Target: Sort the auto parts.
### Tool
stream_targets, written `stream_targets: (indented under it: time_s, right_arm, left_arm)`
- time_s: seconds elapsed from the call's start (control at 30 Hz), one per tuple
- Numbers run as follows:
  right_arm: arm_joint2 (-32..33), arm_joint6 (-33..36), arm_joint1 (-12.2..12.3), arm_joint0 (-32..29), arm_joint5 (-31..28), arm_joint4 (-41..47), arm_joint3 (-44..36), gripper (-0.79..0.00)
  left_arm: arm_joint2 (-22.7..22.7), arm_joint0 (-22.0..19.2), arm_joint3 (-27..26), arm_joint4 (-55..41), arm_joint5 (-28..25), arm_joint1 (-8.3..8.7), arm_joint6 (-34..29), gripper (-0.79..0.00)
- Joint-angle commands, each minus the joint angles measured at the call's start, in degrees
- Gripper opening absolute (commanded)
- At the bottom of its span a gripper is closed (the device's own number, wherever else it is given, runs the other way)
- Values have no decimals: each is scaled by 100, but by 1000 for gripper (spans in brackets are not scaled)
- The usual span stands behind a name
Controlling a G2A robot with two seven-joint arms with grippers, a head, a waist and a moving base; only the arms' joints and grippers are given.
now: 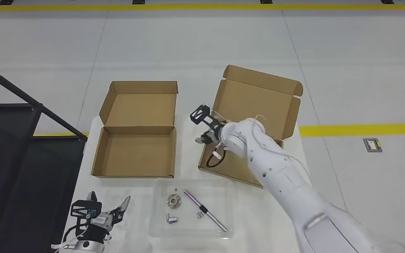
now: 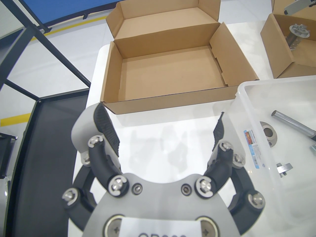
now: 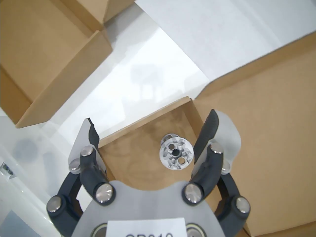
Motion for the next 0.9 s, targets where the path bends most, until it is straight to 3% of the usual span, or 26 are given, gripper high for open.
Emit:
stream_targets:
  time_s: [0.0, 0.13, 0.27, 0.37, 0.87]
  right_arm:
    - [296, 514, 239, -559, -57, -249, -1373, 0]
    - [1069, 1520, 673, -1894, -439, -678, -3839, 0]
    - [1382, 2122, 876, -2767, -1085, -734, -5240, 0]
    - [1324, 2501, 940, -2977, -1593, -704, -5623, 0]
    - [1324, 2501, 940, -2977, -1593, -704, -5623, 0]
  left_arm:
    - [0, 0, 0, 0, 0, 0, 0, 0]
    - [0, 0, 0, 0, 0, 0, 0, 0]
    - [0, 0, 0, 0, 0, 0, 0, 0]
    - [0, 0, 0, 0, 0, 0, 0, 0]
    - [0, 0, 0, 0, 0, 0, 0, 0]
